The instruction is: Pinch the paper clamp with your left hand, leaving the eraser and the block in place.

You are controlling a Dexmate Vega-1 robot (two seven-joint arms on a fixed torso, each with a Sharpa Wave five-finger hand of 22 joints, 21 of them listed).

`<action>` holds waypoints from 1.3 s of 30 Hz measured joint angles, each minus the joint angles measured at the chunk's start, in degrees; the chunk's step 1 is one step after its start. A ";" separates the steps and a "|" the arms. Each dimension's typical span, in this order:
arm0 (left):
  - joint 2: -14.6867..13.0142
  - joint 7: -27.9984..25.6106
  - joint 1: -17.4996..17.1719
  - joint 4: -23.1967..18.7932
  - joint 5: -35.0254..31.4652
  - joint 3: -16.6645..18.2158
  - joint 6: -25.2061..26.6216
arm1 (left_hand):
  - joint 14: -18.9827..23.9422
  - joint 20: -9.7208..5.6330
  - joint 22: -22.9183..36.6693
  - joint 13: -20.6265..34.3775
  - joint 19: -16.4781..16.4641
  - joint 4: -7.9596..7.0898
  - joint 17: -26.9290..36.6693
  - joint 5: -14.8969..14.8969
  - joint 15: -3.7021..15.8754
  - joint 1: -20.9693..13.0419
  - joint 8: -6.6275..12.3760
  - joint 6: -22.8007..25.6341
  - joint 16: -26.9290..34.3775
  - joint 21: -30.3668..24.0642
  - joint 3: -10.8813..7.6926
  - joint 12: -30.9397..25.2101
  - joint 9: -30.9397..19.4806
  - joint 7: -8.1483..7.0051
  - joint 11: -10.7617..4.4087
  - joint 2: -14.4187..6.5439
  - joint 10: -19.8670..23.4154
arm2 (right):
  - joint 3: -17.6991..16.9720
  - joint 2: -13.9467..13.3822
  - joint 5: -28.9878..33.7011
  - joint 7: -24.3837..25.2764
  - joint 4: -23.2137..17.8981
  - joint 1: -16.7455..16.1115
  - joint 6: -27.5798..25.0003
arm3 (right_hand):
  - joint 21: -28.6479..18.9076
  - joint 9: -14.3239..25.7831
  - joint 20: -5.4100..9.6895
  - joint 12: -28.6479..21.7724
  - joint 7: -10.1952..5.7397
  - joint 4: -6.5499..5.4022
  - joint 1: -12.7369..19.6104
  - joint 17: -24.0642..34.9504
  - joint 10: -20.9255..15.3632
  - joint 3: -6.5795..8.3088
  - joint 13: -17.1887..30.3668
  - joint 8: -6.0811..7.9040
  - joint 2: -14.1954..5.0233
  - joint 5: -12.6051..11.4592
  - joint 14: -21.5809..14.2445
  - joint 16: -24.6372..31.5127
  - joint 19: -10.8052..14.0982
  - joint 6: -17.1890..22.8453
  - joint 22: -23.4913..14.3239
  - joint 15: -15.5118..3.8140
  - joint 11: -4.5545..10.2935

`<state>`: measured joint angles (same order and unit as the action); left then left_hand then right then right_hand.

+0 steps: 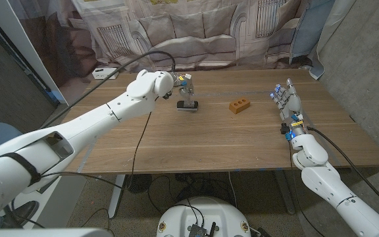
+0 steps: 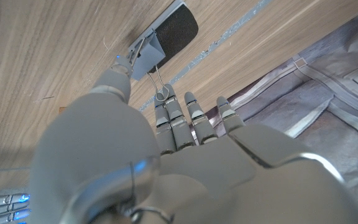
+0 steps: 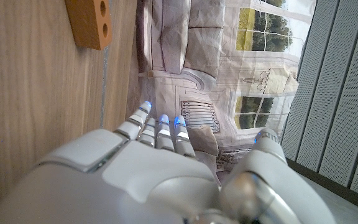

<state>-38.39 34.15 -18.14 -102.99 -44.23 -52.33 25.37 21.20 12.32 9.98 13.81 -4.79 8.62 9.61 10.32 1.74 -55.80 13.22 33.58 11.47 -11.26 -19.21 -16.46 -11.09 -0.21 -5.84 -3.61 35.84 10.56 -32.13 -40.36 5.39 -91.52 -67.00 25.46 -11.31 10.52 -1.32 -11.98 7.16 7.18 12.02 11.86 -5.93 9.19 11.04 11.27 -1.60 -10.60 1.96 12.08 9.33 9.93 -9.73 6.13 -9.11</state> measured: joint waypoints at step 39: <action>0.59 -5.73 -4.24 -3.42 1.95 4.11 -0.38 | 9.57 -0.16 0.00 -0.38 -5.36 0.73 0.14 -0.36 1.13 -2.76 3.70 15.71 0.88 -0.49 0.23 -3.41 0.33 -1.09 0.22 0.90 17.23 | -0.07 -0.91 0.04 -0.40 -0.47 0.36 -1.05 | 0.00 0.00 -0.01 0.00 -0.21 0.00 0.22 0.00 -0.31 0.00 0.00 0.00 -0.22 0.00 -0.32 0.00 -0.01 0.20 0.00 0.32 0.31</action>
<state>-37.79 28.42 -22.38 -106.41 -42.28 -48.22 24.98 30.77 12.16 9.98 13.43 -10.15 9.34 9.75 9.96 2.87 -58.56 16.92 49.29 12.35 -11.76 -18.97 -19.87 -10.76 -1.30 -5.62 -2.71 53.07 10.49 -33.04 -40.33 4.99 -91.98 -66.64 24.41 -11.30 10.52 -1.33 -11.98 6.96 7.18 12.24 11.86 -6.24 9.19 11.04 11.27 -1.82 -10.60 1.64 12.08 9.32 10.13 -9.73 6.45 -8.80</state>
